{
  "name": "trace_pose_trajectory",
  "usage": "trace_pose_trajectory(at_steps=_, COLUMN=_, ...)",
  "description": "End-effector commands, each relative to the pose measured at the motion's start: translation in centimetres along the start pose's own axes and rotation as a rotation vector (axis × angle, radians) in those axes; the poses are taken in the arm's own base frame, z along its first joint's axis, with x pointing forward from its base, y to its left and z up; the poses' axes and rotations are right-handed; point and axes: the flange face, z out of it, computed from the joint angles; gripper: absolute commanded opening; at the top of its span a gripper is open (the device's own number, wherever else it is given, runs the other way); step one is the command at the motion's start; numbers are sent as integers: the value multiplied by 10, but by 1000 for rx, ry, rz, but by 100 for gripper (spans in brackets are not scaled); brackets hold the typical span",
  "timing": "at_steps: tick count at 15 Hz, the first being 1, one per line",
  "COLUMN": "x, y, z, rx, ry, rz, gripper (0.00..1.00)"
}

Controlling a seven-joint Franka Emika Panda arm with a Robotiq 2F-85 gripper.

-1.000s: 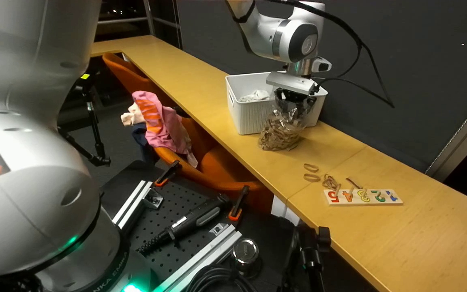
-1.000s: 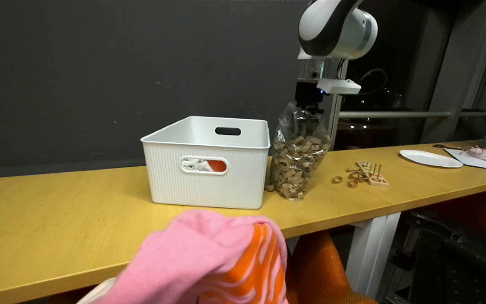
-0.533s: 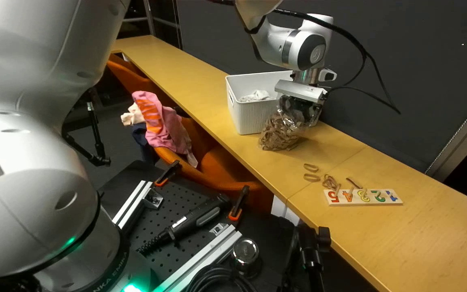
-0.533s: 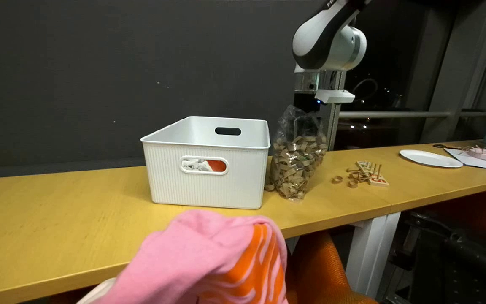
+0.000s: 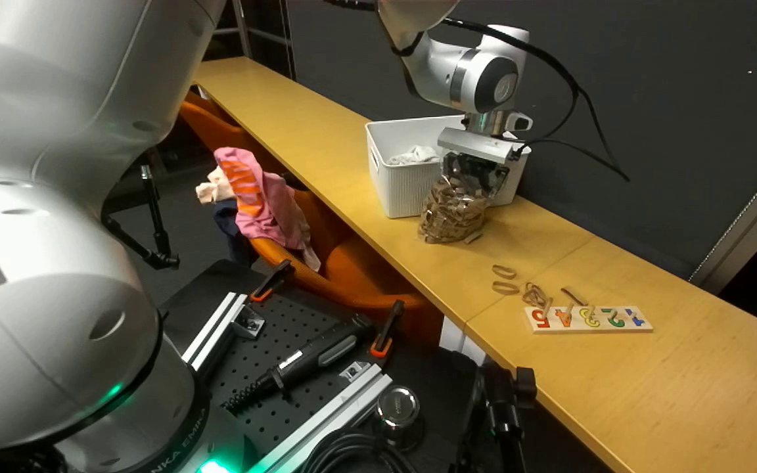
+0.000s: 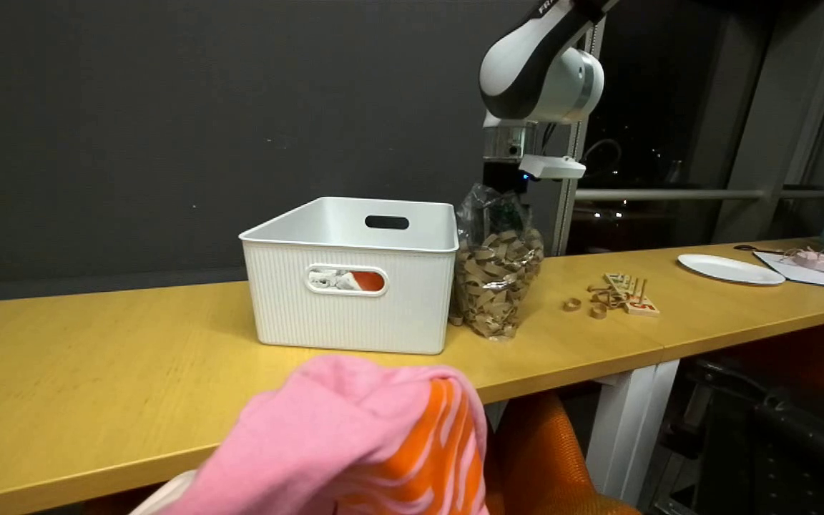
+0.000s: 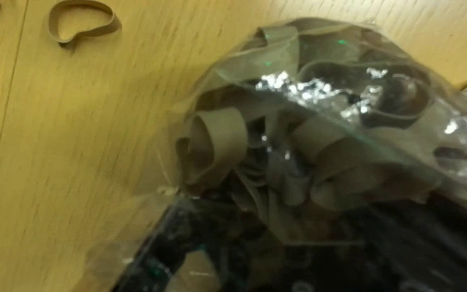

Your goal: Remove some of the rubber bands from the plastic bag and put them on the table

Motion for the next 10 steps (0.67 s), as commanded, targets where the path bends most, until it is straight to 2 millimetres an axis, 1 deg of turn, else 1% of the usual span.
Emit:
trace_pose_trajectory(at_steps=1, x=-2, y=-6, z=3, rx=49, ry=-45, rz=2, gripper=63)
trace_pose_trajectory(at_steps=2, x=-4, y=-5, z=3, rx=48, ry=-52, rz=10, gripper=42)
trace_pose_trajectory(at_steps=4, x=-9, y=-3, z=3, rx=46, ry=-50, rz=28, gripper=33)
trace_pose_trajectory(at_steps=5, x=-11, y=-3, z=3, rx=42, ry=-42, rz=38, gripper=24)
trace_pose_trajectory(at_steps=8, x=-16, y=-1, z=-1, rx=31, ry=-11, rz=61, gripper=2)
trace_pose_trajectory(at_steps=10, x=-21, y=1, z=-6, rx=22, ry=16, rz=86, gripper=0)
